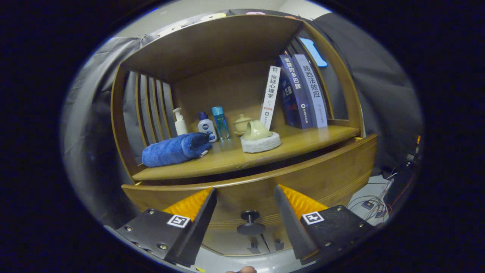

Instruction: Pull open the drawer, take out the items inside it, and place them on the countertop above the cabinet.

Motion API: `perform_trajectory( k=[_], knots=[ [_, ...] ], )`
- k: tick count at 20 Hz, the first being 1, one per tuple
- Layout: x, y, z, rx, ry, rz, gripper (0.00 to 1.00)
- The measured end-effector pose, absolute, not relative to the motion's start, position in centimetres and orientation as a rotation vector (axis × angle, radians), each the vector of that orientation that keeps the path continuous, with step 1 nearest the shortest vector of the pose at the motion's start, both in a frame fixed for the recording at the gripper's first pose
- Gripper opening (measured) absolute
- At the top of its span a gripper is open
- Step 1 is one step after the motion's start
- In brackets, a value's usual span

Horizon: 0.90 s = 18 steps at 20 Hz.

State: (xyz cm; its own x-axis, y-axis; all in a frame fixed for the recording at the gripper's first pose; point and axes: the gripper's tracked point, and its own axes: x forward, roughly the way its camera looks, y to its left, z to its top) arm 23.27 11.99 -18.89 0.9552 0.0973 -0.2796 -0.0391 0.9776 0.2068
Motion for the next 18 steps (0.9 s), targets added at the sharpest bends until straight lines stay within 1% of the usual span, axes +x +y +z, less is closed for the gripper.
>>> perform_trajectory(
  k=[6,13,15,18],
  knots=[
    [25.7,12.2,-19.3,0.217,0.284,0.077,0.92],
    [25.8,12.2,-19.2,0.220,0.290,0.075,0.92],
    [25.3,12.8,-18.3,0.211,0.296,0.095,0.95],
    [23.4,12.6,-14.5,0.174,0.253,0.101,0.95]
  ],
)
